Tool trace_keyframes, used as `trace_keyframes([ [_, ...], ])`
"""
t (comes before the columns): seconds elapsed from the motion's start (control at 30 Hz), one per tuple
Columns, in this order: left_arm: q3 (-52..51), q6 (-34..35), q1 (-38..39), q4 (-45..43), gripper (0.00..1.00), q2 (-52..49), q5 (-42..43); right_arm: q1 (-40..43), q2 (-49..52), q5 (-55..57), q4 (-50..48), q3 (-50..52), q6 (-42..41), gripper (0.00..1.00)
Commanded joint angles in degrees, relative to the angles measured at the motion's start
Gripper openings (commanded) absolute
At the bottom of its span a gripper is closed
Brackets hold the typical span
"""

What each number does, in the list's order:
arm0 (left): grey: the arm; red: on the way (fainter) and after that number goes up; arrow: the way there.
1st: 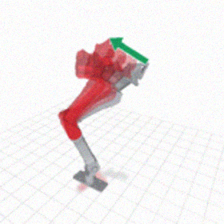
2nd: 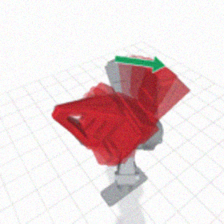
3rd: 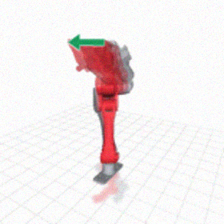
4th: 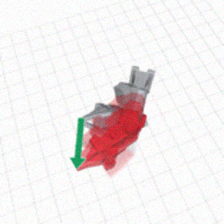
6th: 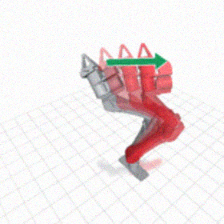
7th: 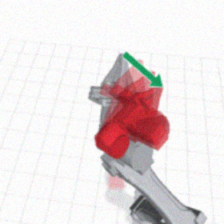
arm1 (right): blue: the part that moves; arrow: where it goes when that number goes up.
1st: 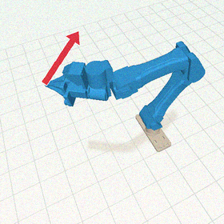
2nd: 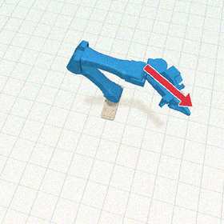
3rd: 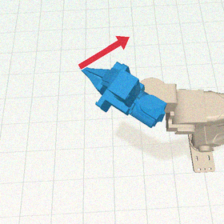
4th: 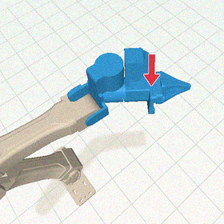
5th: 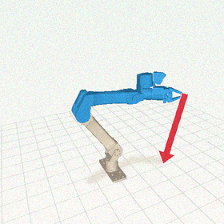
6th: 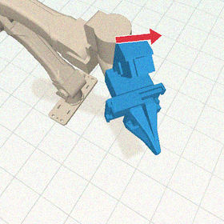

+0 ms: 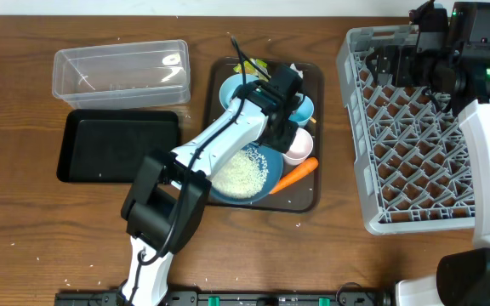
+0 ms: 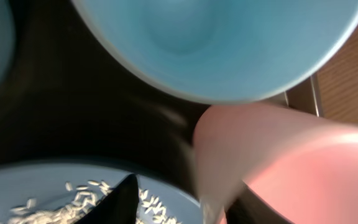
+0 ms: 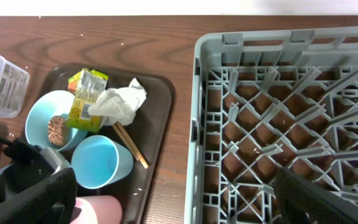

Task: Sort waste into correct bins and load items into the dishwasher rack
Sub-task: 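Reach the left gripper to the pink cup and grasp it, then lift the pink cup with the left gripper toward the right gripper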

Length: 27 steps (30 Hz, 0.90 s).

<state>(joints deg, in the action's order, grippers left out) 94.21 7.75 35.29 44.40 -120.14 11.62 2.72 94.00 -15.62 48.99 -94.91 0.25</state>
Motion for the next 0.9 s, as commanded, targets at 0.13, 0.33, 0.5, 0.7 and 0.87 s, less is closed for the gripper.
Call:
trace_keyframes([
  [0.13,1.1,0.1,-0.2,-0.9,0.23,0.2,-0.5,1.0,-0.7,0.0,0.3,-1.4,-0.2,0.91],
  [0.33,1.3,0.1,-0.2,-1.1,0.11,2.4,-0.5,1.0,-0.7,-0.1,0.3,-1.3,-0.2,0.90],
  [0.5,1.3,0.1,-0.2,-1.0,0.06,5.2,-0.5,1.0,-0.7,-0.1,0.3,-1.4,-0.5,0.90],
  [0.7,1.3,0.1,-0.5,0.8,0.06,8.5,1.3,1.0,-0.7,-1.2,0.9,-1.3,-0.6,0.88],
  [0.87,1.3,0.1,-5.2,1.6,0.06,11.0,19.6,1.0,-0.7,-7.7,1.5,-1.0,-0.6,0.87],
])
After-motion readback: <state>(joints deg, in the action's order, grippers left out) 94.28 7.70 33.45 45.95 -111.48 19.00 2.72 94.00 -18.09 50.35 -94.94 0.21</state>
